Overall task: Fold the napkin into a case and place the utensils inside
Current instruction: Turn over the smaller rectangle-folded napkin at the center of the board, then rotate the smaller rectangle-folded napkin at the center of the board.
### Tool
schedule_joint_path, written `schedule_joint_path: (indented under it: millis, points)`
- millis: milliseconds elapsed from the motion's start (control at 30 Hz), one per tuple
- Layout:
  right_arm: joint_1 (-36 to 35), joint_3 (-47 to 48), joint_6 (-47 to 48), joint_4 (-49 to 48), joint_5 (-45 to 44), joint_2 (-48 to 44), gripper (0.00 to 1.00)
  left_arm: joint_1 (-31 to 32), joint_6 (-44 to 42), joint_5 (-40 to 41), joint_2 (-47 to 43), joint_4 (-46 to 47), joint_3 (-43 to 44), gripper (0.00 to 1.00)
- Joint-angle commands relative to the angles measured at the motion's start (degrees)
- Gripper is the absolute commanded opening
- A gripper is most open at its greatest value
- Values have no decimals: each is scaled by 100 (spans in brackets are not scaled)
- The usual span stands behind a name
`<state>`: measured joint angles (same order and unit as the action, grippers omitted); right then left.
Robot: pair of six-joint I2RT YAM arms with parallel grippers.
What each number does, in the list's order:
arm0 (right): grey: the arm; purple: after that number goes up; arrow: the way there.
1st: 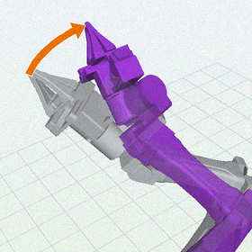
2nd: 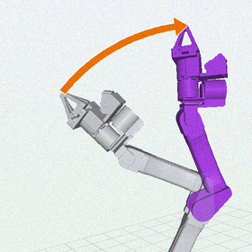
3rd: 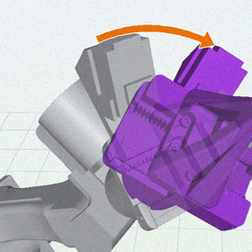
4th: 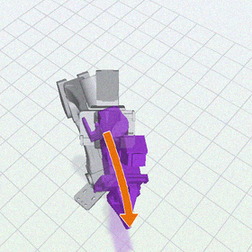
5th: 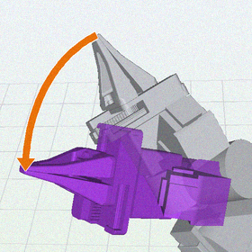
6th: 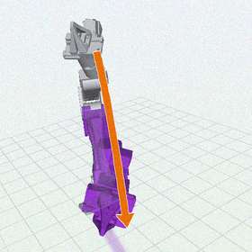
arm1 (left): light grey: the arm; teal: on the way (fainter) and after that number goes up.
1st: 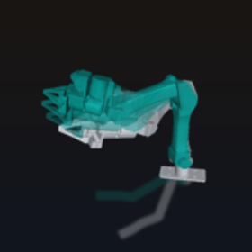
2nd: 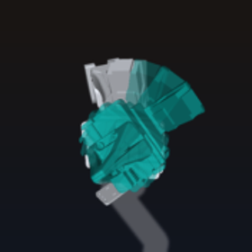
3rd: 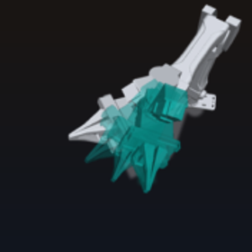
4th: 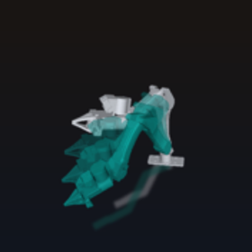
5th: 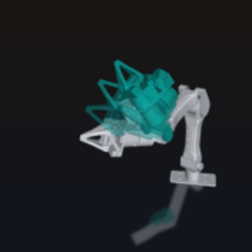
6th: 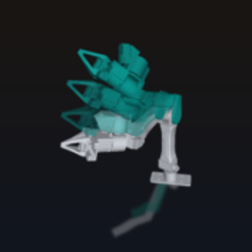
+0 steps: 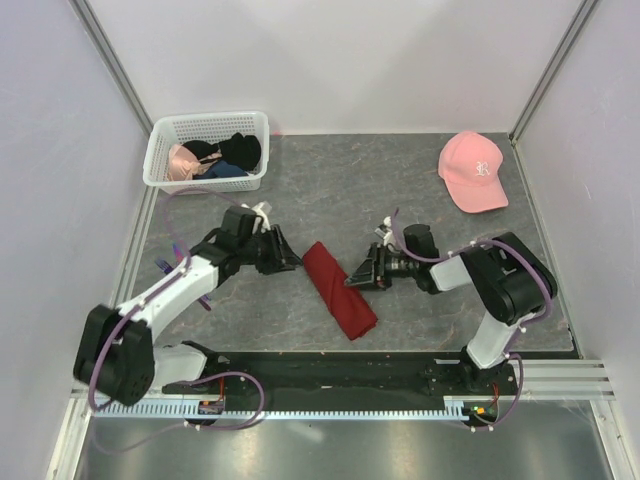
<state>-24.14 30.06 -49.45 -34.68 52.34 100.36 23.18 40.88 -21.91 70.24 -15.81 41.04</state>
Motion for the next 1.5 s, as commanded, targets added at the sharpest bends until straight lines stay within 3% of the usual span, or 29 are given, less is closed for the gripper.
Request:
schedule_joint_path:
  millis: [0,67,167,267,367,467,600,733,967,1133,1200,1333,1467]
  points:
    - [472,350,1493,2099,-867,-462,55,406,-195,-639,604,702,633,40]
    - [463,728,1850,3495,-1636,-1270,65,547,-160,-595,877,843,774,40]
    - [367,1176,2360,4990,-2621,-2019,68,574,-46,-770,1272,1123,914,40]
    - [-18,1230,2371,5532,-3115,-2423,68,600,-28,-998,1877,1238,1222,38]
    - [-562,976,1968,5376,-3011,-2784,62,635,60,-1175,2448,1475,1459,36]
    - [-1092,625,1397,4937,-2862,-3013,49,644,43,-1017,2818,1529,1609,35]
    - [-1233,-200,1060,4356,-2842,-2961,29,644,-107,-552,3170,1459,1653,35]
    - [-1225,-344,1297,4511,-3579,-2741,25,644,-309,-34,3444,1283,1653,35]
    - [-1207,780,2053,5505,-5161,-2303,27,644,-370,380,3005,1291,1232,35]
    - [-1198,2142,2369,6314,-6698,-1704,32,653,-91,477,2470,1414,661,36]
    - [-1207,2687,2396,6638,-6903,-1520,34,696,42,425,2320,1511,336,36]
    - [-1338,2971,1925,6834,-6020,-1824,37,758,604,486,1557,1958,-568,36]
    - [-1926,1963,983,6369,-5288,-2415,37,864,807,740,1029,2039,-904,37]
